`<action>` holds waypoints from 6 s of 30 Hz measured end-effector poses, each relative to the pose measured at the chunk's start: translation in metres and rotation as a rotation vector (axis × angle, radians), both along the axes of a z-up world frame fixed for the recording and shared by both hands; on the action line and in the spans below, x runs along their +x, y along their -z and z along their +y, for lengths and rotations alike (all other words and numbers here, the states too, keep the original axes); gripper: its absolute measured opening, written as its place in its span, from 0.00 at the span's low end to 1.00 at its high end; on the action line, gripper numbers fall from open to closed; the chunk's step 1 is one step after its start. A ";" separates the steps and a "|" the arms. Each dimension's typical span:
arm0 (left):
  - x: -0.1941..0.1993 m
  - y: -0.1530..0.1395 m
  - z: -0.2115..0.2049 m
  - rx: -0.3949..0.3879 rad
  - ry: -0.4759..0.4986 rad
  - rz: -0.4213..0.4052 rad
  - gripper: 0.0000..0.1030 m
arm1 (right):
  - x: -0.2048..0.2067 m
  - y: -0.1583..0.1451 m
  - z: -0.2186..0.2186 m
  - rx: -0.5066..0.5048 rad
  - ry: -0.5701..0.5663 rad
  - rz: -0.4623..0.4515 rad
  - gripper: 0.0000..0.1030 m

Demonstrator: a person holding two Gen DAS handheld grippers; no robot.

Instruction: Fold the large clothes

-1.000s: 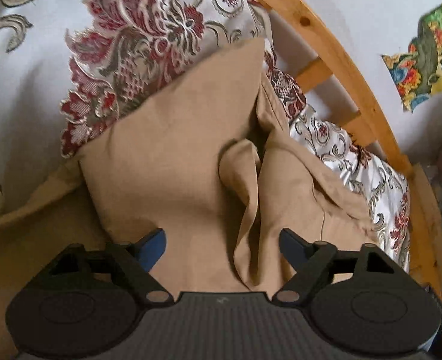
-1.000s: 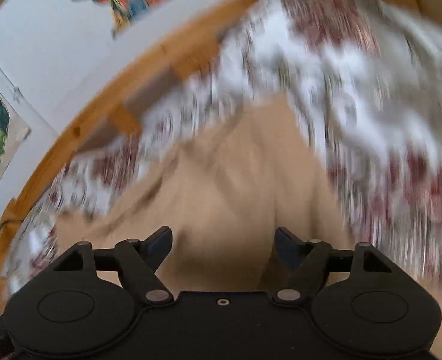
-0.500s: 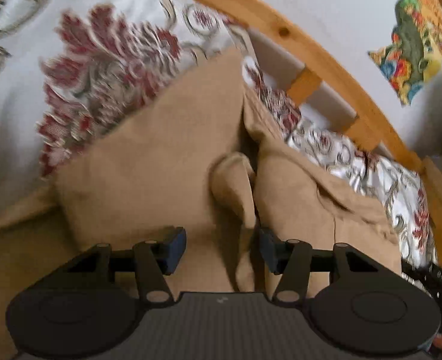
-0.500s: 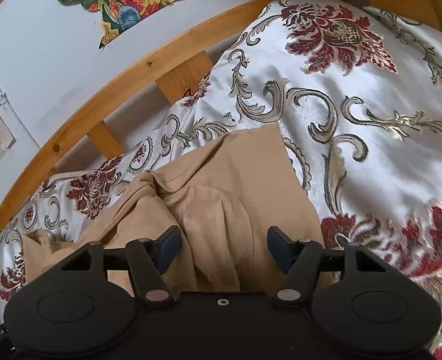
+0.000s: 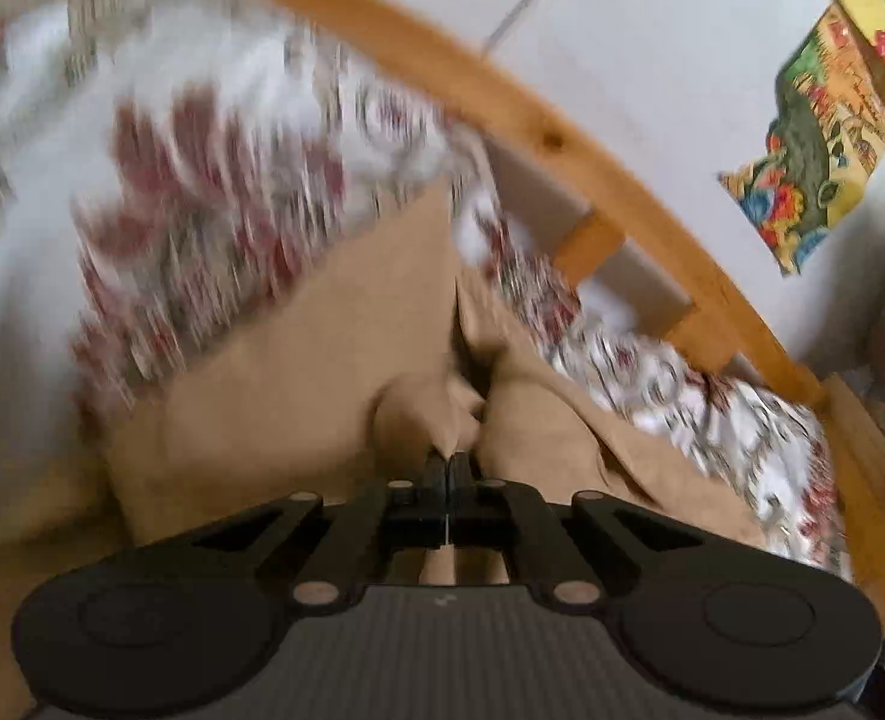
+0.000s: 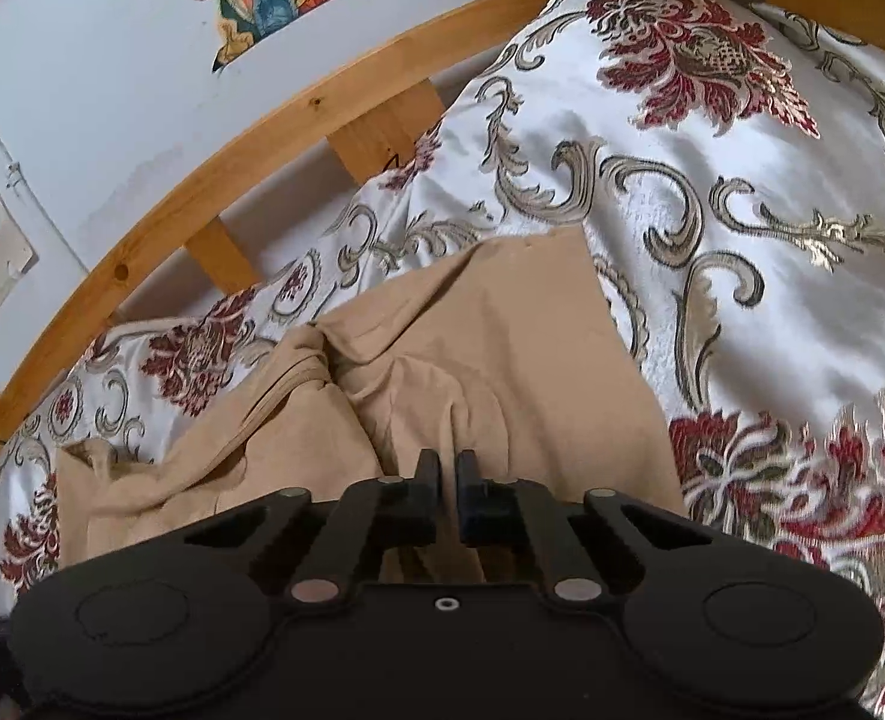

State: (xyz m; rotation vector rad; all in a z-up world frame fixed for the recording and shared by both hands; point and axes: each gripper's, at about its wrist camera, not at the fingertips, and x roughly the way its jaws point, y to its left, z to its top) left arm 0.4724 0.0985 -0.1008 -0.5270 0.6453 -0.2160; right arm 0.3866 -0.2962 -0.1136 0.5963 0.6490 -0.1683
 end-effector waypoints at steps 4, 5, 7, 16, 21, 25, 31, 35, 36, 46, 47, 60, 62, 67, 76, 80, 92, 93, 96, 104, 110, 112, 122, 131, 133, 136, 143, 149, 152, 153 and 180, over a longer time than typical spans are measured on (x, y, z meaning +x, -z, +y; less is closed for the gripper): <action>0.006 0.003 -0.007 0.117 -0.020 0.023 0.00 | -0.004 0.003 0.020 -0.035 -0.041 0.068 0.00; 0.008 0.008 -0.008 0.130 -0.020 0.044 0.00 | -0.003 0.005 0.024 -0.062 -0.060 0.081 0.00; 0.010 0.014 -0.008 0.131 -0.015 0.080 0.00 | -0.003 0.006 0.026 -0.084 -0.068 0.074 0.00; 0.012 0.021 -0.004 0.125 0.017 0.103 0.00 | 0.017 0.018 -0.005 0.004 -0.013 -0.003 0.31; 0.001 0.001 -0.008 0.197 -0.001 -0.014 0.00 | 0.002 -0.004 0.007 -0.126 -0.024 -0.102 0.03; 0.007 0.008 -0.019 0.299 0.018 0.037 0.00 | -0.001 -0.012 0.024 -0.259 -0.070 -0.044 0.02; 0.013 0.012 -0.003 0.164 0.037 0.096 0.09 | 0.002 0.005 0.013 -0.202 -0.025 0.055 0.14; 0.013 0.017 0.004 0.100 0.018 0.102 0.27 | -0.001 -0.003 0.012 -0.266 0.009 -0.006 0.27; 0.013 0.017 0.004 0.108 0.017 0.098 0.28 | 0.001 -0.004 0.012 -0.285 0.013 -0.020 0.27; 0.017 0.027 -0.012 0.235 -0.002 0.099 0.44 | 0.028 0.025 0.028 -0.495 -0.081 0.055 0.26; 0.016 0.029 -0.012 0.241 0.003 0.082 0.44 | 0.027 0.025 0.029 -0.504 -0.078 0.055 0.27; 0.011 0.019 -0.009 0.244 0.034 0.028 0.71 | 0.012 0.002 0.047 -0.591 -0.221 0.017 0.22; 0.005 0.012 -0.006 0.256 0.021 0.002 0.80 | -0.002 -0.019 0.052 -0.579 -0.239 -0.027 0.27; -0.023 -0.015 -0.006 0.248 0.021 -0.039 0.91 | -0.049 -0.068 0.060 -0.574 -0.346 -0.060 0.33; -0.114 -0.083 -0.027 0.190 0.257 -0.207 0.99 | -0.140 -0.095 0.078 -0.621 -0.505 -0.039 0.54; -0.157 -0.117 -0.029 0.209 0.272 -0.225 0.99 | -0.172 -0.098 0.087 -0.607 -0.609 -0.040 0.85; -0.216 -0.106 -0.016 0.083 0.273 -0.073 1.00 | -0.228 -0.029 0.150 -0.684 -1.035 0.206 0.99; -0.219 -0.105 -0.015 0.082 0.268 -0.066 1.00 | -0.229 -0.023 0.155 -0.719 -1.046 0.236 0.99; -0.226 -0.102 -0.016 0.093 0.269 -0.063 1.00 | -0.226 -0.005 0.164 -0.823 -1.010 0.298 0.93; -0.259 -0.113 -0.045 0.250 0.371 -0.195 1.00 | -0.231 -0.041 0.138 -0.711 -0.872 0.083 0.20; -0.279 -0.105 -0.084 0.429 0.559 -0.208 1.00 | -0.222 -0.067 0.095 -0.485 -0.680 -0.058 0.15; -0.283 -0.094 -0.100 0.566 0.570 -0.205 1.00 | -0.220 -0.068 0.090 -0.468 -0.661 -0.070 0.15; -0.232 -0.053 -0.111 0.836 0.379 0.166 0.72 | -0.217 -0.071 0.088 -0.445 -0.634 -0.077 0.15; -0.195 -0.103 -0.063 1.023 0.472 0.102 0.72 | -0.218 -0.075 0.083 -0.445 -0.591 -0.101 0.13; -0.198 -0.102 -0.060 1.128 0.474 0.083 0.76 | -0.217 -0.076 0.081 -0.436 -0.582 -0.107 0.13; -0.201 -0.086 -0.053 1.252 0.515 0.104 0.78 | -0.215 -0.074 0.083 -0.436 -0.594 -0.104 0.13; -0.207 -0.062 -0.023 1.377 0.482 0.147 0.56 | -0.222 -0.071 0.094 -0.590 -0.621 -0.115 0.13; -0.202 -0.072 -0.009 1.254 0.424 0.100 0.08 | -0.235 -0.048 0.129 -0.870 -0.821 -0.035 0.34; -0.206 -0.081 -0.012 1.247 0.402 0.057 0.06 | -0.240 -0.028 0.143 -0.967 -0.909 0.059 0.56; -0.207 -0.086 -0.013 1.240 0.392 0.046 0.06 | -0.241 -0.023 0.147 -0.999 -0.935 0.091 0.56; -0.239 -0.163 -0.014 1.051 0.318 0.011 0.05 | -0.221 -0.092 0.106 -1.514 -0.695 -0.016 0.15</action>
